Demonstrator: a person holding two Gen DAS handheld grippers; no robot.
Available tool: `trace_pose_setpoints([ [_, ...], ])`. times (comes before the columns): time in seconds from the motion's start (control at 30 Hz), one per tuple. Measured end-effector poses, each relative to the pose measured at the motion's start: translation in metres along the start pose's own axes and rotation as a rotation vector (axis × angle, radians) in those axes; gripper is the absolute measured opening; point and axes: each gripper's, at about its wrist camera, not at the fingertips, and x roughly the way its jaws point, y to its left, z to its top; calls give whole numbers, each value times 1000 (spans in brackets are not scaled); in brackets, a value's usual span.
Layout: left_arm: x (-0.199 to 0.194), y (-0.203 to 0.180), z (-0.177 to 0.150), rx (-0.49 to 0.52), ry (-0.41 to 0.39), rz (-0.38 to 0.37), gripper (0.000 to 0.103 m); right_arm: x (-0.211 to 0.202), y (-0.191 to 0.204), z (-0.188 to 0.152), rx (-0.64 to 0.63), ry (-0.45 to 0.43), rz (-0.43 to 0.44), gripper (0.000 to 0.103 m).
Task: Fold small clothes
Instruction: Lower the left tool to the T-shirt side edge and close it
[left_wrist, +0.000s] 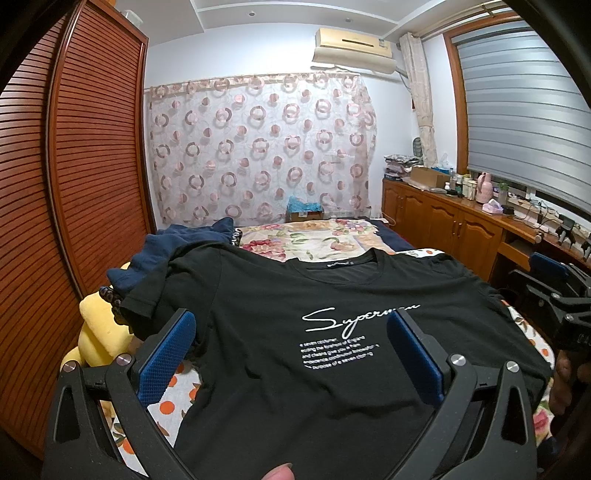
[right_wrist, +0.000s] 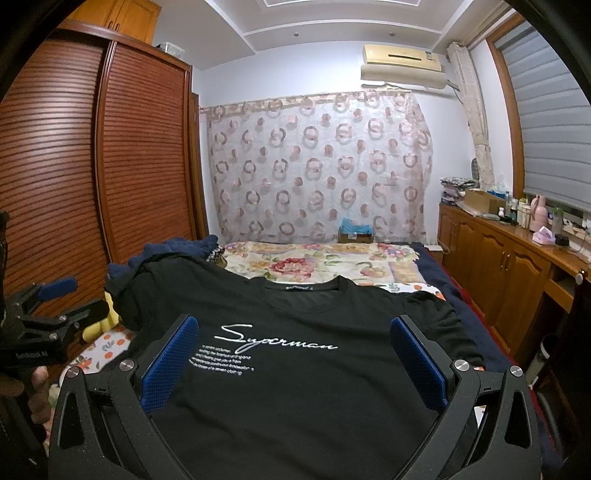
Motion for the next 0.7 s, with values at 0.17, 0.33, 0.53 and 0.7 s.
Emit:
trace_pose_setpoints([
  [0.17,12,12,-6,-7,16,20,103,8,0,-2,0,16,8,103],
  [0.33,33,30,-12,-41,72,-10,103,17,1,2,4,38,30,103],
  [0.53,58,51,-21,-30,134,-17,103,41,-1,9,-29,73,78,103],
  [0.7,77,79,-20,-32,149,-12,103,64,-11,17,-53,115,109,103],
])
